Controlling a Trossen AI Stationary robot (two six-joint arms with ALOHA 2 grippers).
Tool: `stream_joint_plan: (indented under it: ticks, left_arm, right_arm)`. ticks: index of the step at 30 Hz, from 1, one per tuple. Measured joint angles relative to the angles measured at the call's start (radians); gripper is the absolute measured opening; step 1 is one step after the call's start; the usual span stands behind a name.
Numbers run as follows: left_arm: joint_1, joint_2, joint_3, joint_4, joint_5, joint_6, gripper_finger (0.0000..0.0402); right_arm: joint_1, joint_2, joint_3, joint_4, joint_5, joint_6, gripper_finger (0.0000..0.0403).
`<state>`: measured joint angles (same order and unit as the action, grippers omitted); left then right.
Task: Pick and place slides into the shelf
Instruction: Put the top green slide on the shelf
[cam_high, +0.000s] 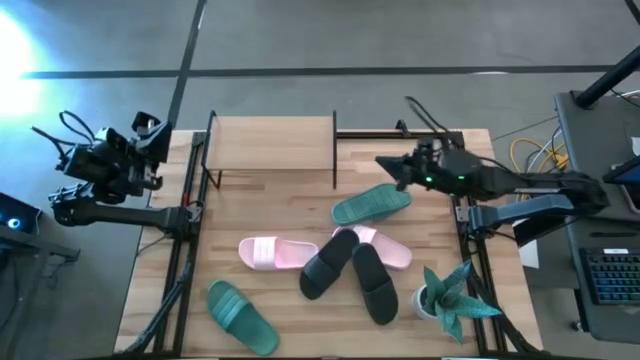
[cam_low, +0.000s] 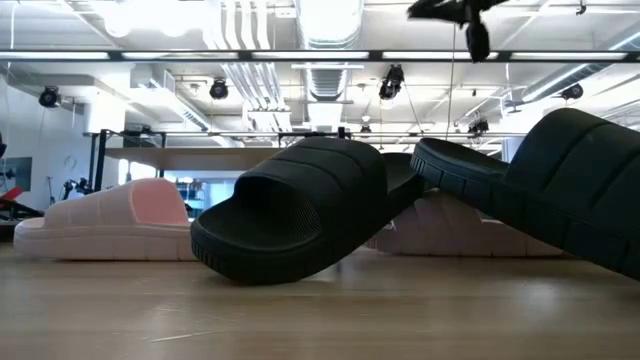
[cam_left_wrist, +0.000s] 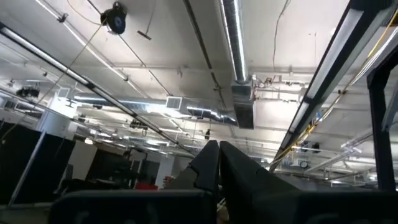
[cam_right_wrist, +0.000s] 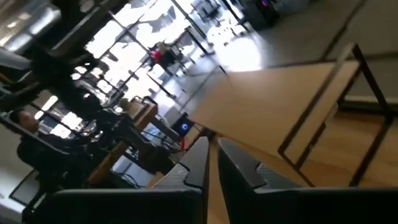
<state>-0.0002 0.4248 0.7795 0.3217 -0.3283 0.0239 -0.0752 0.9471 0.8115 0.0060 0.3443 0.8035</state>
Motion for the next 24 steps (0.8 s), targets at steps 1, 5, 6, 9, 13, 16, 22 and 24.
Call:
stream_joint_plan:
  ticks: [1, 5, 6, 9, 13, 16, 22, 24]
  left_arm:
    - [0.000, 0.001, 0.000, -0.010, -0.003, 0.002, 0.0000]
    - [0.000, 0.002, 0.000, -0.176, -0.094, 0.039, 0.0000]
    - [0.000, 0.003, 0.000, -0.241, -0.137, 0.024, 0.0000]
    - [0.000, 0.014, 0.000, -0.449, -0.226, -0.084, 0.0000]
    - [0.000, 0.038, 0.000, -0.695, -0.224, -0.237, 0.0000]
    - [0.000, 0.064, 0.000, -0.791, -0.223, -0.357, 0.0000]
    - [0.000, 0.110, 0.000, -0.814, -0.213, -0.463, 0.0000]
    - [0.000, 0.121, 0.000, -0.814, -0.212, -0.463, 0.0000]
  right_arm:
    - [-0.003, 0.026, 0.015, -0.027, 0.000, 0.030, 0.0035]
    - [-0.011, 0.118, 0.124, -0.273, -0.002, 0.101, 0.0084]
    - [-0.014, 0.141, 0.160, -0.360, -0.002, 0.115, 0.0099]
    - [-0.024, 0.205, 0.273, -0.585, -0.003, 0.121, 0.0143]
    - [-0.027, 0.279, 0.410, -0.858, -0.004, 0.171, 0.0189]
    - [-0.040, 0.314, 0.470, -1.124, -0.048, 0.312, 0.0207]
    - [-0.055, 0.271, 0.413, -1.377, -0.150, 0.495, 0.0212]
    - [-0.054, 0.225, 0.363, -1.340, -0.186, 0.540, 0.0212]
